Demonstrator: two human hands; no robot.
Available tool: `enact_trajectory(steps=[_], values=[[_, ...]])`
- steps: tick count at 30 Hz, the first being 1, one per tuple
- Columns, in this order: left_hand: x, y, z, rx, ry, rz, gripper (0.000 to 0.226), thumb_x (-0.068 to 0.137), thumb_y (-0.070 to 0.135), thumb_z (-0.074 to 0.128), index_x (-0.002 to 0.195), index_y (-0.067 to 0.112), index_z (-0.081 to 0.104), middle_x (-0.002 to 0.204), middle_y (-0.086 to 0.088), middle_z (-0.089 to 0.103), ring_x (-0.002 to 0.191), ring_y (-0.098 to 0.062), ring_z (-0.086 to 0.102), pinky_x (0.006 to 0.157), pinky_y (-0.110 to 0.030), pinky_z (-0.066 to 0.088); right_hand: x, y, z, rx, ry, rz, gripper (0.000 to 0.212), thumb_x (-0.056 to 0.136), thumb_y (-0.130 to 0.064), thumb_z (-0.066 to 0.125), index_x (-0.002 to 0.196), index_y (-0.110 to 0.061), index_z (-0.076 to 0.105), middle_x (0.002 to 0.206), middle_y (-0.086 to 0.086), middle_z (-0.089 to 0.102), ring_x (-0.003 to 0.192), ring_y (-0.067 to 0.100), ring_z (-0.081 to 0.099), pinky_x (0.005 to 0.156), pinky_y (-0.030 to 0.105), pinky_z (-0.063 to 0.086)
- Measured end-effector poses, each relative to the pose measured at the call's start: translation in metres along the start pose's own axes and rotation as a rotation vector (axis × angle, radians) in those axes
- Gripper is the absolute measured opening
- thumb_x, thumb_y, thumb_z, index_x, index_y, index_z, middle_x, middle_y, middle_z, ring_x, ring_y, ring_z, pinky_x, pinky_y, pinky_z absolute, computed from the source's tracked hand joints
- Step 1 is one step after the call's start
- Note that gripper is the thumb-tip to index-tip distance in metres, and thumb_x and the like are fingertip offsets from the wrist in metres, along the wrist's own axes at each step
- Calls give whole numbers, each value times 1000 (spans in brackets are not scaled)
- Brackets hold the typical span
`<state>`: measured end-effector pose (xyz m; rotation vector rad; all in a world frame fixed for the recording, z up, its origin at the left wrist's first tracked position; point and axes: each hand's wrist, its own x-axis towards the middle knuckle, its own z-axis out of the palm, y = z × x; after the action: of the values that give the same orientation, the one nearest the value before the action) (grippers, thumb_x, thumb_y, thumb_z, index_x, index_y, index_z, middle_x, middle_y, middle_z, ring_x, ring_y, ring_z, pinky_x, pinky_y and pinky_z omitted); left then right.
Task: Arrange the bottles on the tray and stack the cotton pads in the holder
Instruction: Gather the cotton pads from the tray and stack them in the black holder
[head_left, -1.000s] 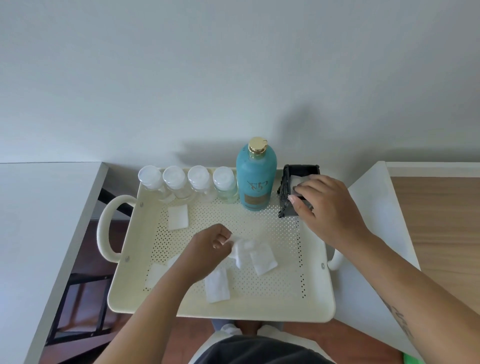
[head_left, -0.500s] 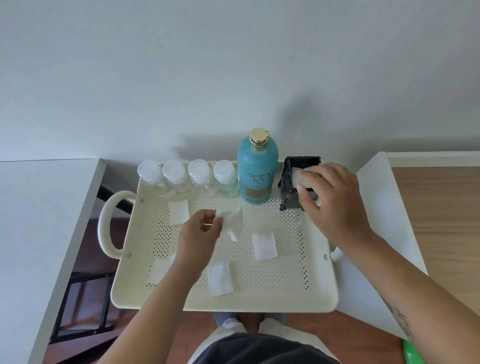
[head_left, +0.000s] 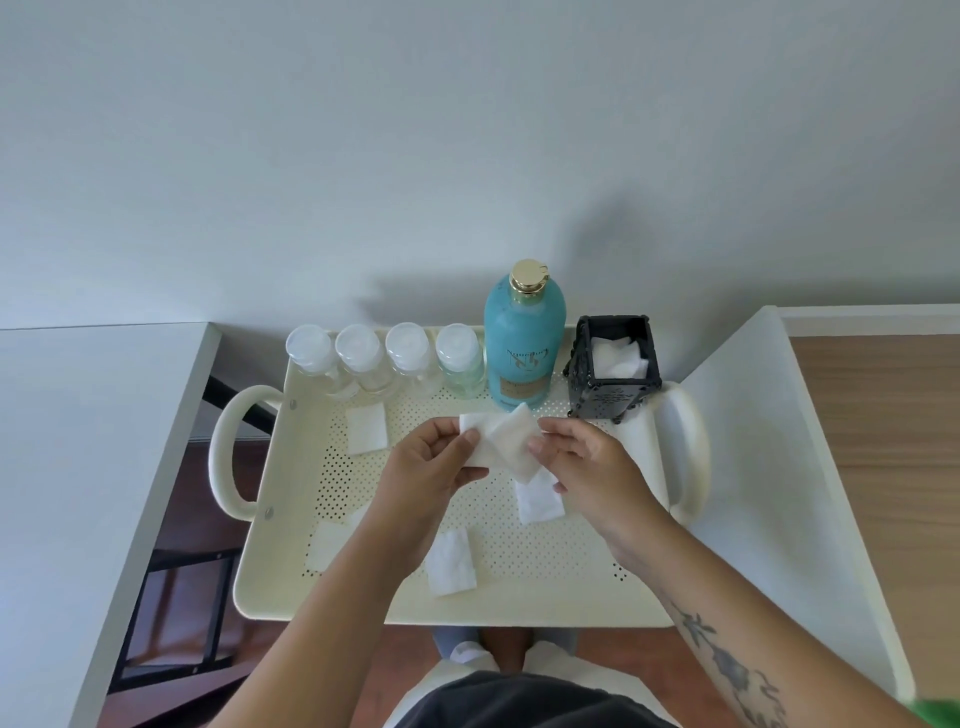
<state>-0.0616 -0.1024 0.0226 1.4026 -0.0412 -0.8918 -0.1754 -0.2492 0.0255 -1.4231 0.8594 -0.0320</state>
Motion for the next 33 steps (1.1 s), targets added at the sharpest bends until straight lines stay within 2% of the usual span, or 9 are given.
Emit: enact_trajectory(steps=[3, 6, 11, 16, 19, 23, 26, 29, 33], values=[[-1, 1, 2, 2, -3, -6, 16, 93, 10, 60, 106, 1, 64, 97, -12, 72, 91, -22, 66, 84, -37, 53, -1, -4, -5, 10, 6, 6, 14, 87, -33, 67, 100, -27, 67, 98, -4, 72, 91, 10, 64, 67, 21, 44], [0, 3, 4, 10, 9, 2, 18, 93, 11, 61, 107, 1, 64, 97, -11, 72, 90, -21, 66, 83, -36, 54, -3, -7, -11, -2, 54, -25, 6, 88, -30, 67, 91, -25, 67, 90, -3, 70, 78, 7, 62, 59, 12, 42], [6, 9, 9, -81, 39, 11, 9, 94, 12, 59, 99, 9, 66, 96, -6, 71, 87, -16, 66, 76, -29, 55, -7, -19, -29, -33, 175, -149, 2, 88, -30, 66, 90, -29, 66, 81, -10, 68, 72, 1, 61, 63, 17, 42], [11, 15, 20, -211, 42, 4, 7, 94, 11, 59, 92, 12, 65, 96, -7, 69, 88, -17, 65, 73, -25, 56, 8, -41, -51, -60, 456, -348, 3, 87, -31, 65, 86, -30, 62, 77, -14, 67, 67, -5, 59, 57, 5, 42], [14, 17, 27, -270, 50, 4, 7, 94, 8, 58, 90, 11, 63, 94, -6, 69, 85, -15, 66, 70, -24, 57, 25, -48, -62, -172, 613, -391, 8, 87, -29, 63, 86, -26, 55, 81, -13, 62, 68, -6, 55, 55, 5, 38], [16, 18, 32, -285, 18, 8, 14, 95, 6, 55, 104, 6, 65, 106, -9, 71, 90, -15, 68, 73, -23, 56, 41, -47, -71, -393, 579, -381, 10, 88, -25, 60, 86, -20, 52, 80, -11, 57, 67, 6, 51, 53, 19, 34], [15, 18, 34, -293, -27, 4, 27, 96, 4, 51, 120, 5, 63, 117, -10, 70, 101, -16, 68, 79, -23, 56, 44, -50, -73, -560, 507, -434, 8, 88, -20, 61, 84, -16, 55, 81, -4, 59, 82, 21, 53, 59, 31, 42], [14, 17, 36, -314, -35, -16, 27, 96, 3, 49, 120, 3, 63, 120, -12, 69, 103, -18, 67, 81, -24, 56, 42, -54, -73, -754, 473, -450, 7, 89, -17, 60, 84, -11, 60, 87, 2, 57, 91, 25, 49, 65, 43, 49], [13, 17, 38, -337, -17, -51, 20, 96, 7, 53, 111, 6, 65, 110, -11, 71, 93, -19, 67, 79, -28, 57, 37, -58, -73, -884, 514, -544, 12, 92, -15, 57, 100, -11, 65, 98, 3, 59, 97, 26, 48, 69, 42, 49]])
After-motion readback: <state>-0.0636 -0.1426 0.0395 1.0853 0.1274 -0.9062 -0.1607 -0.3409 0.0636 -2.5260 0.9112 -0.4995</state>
